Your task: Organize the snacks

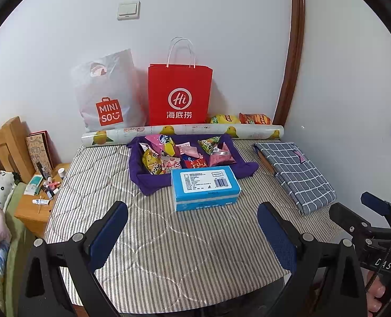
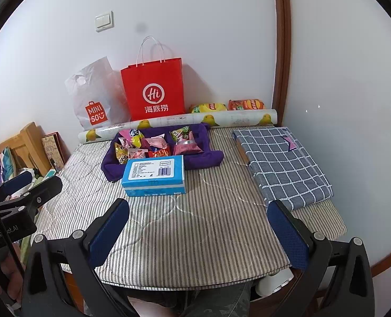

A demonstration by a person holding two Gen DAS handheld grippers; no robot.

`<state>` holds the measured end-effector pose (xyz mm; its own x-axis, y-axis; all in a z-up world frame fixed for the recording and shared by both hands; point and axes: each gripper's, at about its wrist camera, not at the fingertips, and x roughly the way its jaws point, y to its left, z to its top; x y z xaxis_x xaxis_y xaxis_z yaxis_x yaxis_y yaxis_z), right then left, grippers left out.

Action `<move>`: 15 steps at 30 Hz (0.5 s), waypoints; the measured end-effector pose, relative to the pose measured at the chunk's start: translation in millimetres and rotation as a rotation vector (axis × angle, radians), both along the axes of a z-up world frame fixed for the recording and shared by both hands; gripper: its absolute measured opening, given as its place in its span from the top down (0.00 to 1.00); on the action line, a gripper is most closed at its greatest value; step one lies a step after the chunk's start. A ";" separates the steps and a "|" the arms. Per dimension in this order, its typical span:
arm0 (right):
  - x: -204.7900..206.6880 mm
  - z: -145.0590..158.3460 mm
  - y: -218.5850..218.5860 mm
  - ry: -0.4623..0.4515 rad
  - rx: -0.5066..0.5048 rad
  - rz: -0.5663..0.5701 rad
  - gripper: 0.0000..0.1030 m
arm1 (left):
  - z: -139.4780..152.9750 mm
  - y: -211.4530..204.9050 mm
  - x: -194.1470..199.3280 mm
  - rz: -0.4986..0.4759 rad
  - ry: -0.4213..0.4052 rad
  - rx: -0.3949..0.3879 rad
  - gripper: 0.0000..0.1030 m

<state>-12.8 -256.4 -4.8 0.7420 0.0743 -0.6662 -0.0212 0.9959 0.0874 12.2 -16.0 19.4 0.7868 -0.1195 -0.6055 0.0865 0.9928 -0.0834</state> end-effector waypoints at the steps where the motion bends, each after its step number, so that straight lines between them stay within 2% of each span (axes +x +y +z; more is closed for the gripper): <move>1: 0.0 -0.1 -0.4 0.001 0.000 -0.001 0.00 | 0.5 0.2 -0.2 0.000 -0.001 0.000 0.04; 15: 1.5 0.0 -1.1 0.001 0.003 -0.003 0.00 | 0.3 0.0 0.2 0.000 -0.001 -0.001 0.04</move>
